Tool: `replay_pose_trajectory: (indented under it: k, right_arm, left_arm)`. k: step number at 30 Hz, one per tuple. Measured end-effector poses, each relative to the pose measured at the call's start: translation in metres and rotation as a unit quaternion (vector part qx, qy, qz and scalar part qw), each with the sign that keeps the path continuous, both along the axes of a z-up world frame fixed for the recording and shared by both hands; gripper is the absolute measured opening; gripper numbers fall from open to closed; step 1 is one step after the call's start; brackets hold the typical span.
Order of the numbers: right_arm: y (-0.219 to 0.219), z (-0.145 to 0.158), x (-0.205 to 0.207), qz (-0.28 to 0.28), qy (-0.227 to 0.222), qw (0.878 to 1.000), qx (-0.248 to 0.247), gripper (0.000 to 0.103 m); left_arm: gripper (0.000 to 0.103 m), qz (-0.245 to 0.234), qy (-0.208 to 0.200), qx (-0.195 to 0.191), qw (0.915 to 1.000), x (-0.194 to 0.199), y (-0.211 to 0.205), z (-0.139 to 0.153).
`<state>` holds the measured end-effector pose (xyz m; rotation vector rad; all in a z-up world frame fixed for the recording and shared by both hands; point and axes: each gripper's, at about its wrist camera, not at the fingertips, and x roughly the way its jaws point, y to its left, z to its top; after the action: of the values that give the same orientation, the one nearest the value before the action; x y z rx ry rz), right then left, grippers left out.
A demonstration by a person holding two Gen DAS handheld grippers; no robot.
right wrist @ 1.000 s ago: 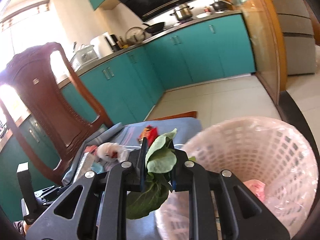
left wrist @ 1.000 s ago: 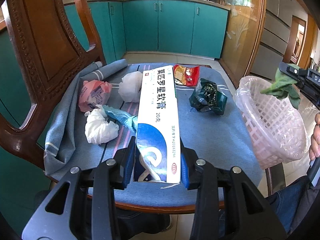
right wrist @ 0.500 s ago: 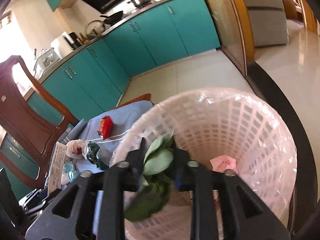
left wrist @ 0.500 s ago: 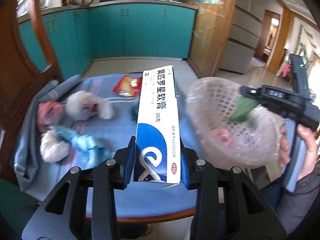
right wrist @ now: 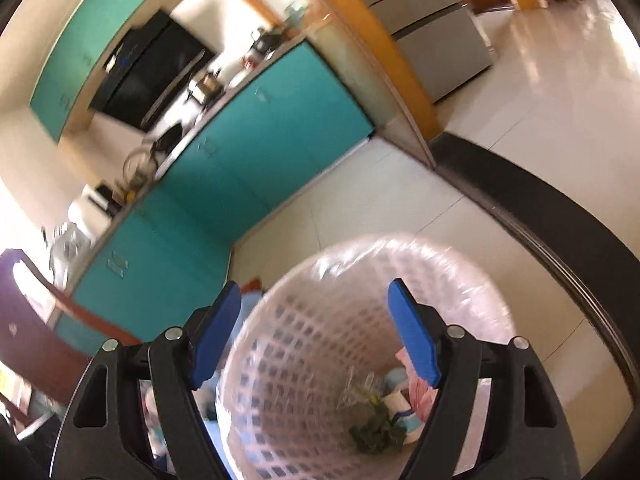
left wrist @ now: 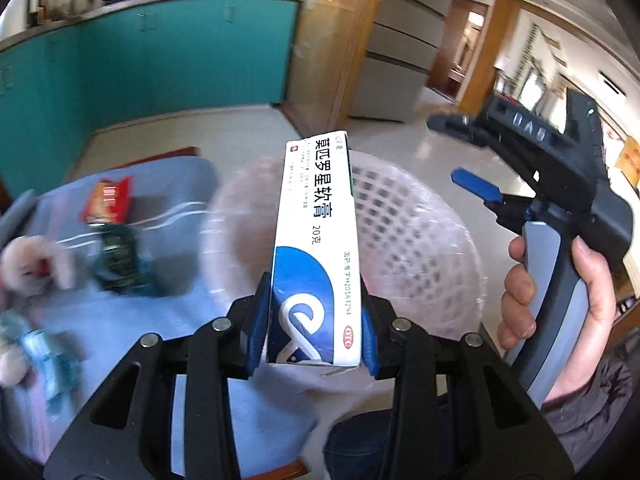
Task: Collect trash
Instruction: 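Drop the medicine box into the basket by opening the left tool, then grasp the blue cloth on the seat with the right tool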
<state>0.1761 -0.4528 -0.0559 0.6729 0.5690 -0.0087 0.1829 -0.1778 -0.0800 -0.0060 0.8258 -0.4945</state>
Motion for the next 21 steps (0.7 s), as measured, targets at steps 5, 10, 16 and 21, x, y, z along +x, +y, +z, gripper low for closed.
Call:
replay_pose_trajectory:
  k: [5, 10, 16, 21]
  right_arm:
    - [-0.009, 0.002, -0.004, -0.019, -0.014, 1.000, 0.008, 0.075]
    - [0.006, 0.003, 0.004, 0.017, -0.016, 1.000, -0.005, 0.075]
    - [0.092, 0.010, 0.014, 0.160, -0.030, 0.983, -0.079, 0.075]
    - [0.215, -0.010, 0.014, 0.353, -0.008, 0.922, -0.157, 0.074]
  left_arm:
    - [0.077, -0.009, 0.004, 0.003, 1.0000, 0.005, -0.017, -0.008]
    - [0.077, 0.094, -0.029, 0.028, 0.9948, -0.004, 0.039, -0.001]
    - [0.074, 0.304, -0.030, 0.095, 0.9475, -0.013, 0.164, -0.001]
    - [0.074, 0.386, -0.031, 0.112, 0.9153, -0.045, 0.232, 0.004]
